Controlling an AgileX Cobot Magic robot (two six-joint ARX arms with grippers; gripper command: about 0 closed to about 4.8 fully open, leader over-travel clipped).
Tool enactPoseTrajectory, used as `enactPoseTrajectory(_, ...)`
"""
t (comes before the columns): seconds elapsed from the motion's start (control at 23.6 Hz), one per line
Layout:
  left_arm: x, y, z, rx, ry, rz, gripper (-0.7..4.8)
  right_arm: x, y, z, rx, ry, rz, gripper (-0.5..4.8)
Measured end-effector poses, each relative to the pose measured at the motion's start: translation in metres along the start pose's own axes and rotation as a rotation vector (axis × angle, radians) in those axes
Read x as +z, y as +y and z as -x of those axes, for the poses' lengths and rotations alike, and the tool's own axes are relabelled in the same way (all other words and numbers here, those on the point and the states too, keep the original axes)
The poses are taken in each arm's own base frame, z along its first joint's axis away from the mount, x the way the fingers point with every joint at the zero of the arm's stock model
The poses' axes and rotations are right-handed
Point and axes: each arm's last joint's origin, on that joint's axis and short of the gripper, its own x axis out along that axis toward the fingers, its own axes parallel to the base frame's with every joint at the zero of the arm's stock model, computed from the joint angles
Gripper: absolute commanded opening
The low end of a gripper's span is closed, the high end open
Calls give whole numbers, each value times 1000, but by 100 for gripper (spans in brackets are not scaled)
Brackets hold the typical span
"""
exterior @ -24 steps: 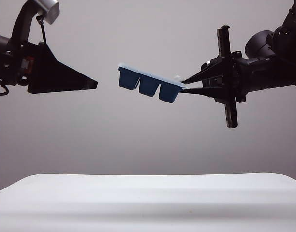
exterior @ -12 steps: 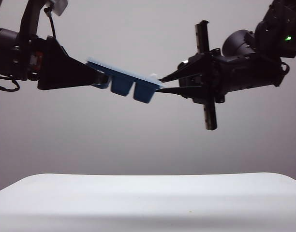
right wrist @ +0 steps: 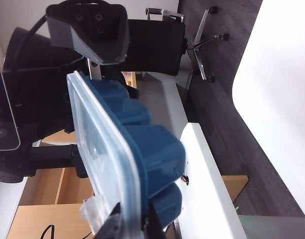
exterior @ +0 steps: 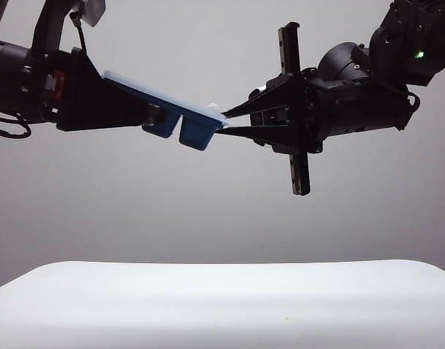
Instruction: Pick up the ice cube tray, remove its lid, and then place both the tray and the lid back on the table.
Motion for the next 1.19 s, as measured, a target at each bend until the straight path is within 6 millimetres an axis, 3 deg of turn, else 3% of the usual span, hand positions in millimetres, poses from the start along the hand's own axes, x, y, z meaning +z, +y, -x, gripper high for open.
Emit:
enactPoseTrajectory(0.13, 0, 0, 0, -12, -2, 12, 395, 0, 1, -3, 4, 8, 7, -6)
enactPoseTrajectory(0.3, -2, -2, 0, -39, 3, 34, 198, 0, 1, -3, 3, 8, 4, -6)
enactPoseTrajectory(0.38, -2, -4, -1, -53, 1, 39, 152, 0, 1, -2, 2, 7, 5, -6)
enactPoseTrajectory(0.51, -2, -6, -3, -62, 3, 40, 152, 0, 0, -2, 1, 5, 3, 20)
enactPoseTrajectory(0.59, -2, -7, -4, -64, 4, 37, 152, 0, 0, -1, 1, 3, 5, 103)
enactPoseTrajectory(0.72, 0, -9, -7, -66, -1, 25, 152, 1, 2, -3, 3, 2, 30, 145)
enactPoseTrajectory(0.76, 1, -9, -7, -61, -3, 16, 151, 1, 1, -2, 4, 0, 35, 203)
enactPoseTrajectory(0.81, 1, -7, -7, -42, 5, 16, 152, 5, 4, 1, 7, -17, 81, 230)
enactPoseTrajectory(0.98, 1, -8, -8, -35, 8, 14, 152, 8, 4, 8, -4, -49, 108, 239)
enactPoseTrajectory(1.1, 0, -6, -8, 33, 41, 13, 152, 12, -2, 37, -53, -150, 77, 238)
enactPoseTrajectory(1.19, 0, -4, -8, 71, 53, 7, 152, 10, -5, 42, -69, -165, 55, 236)
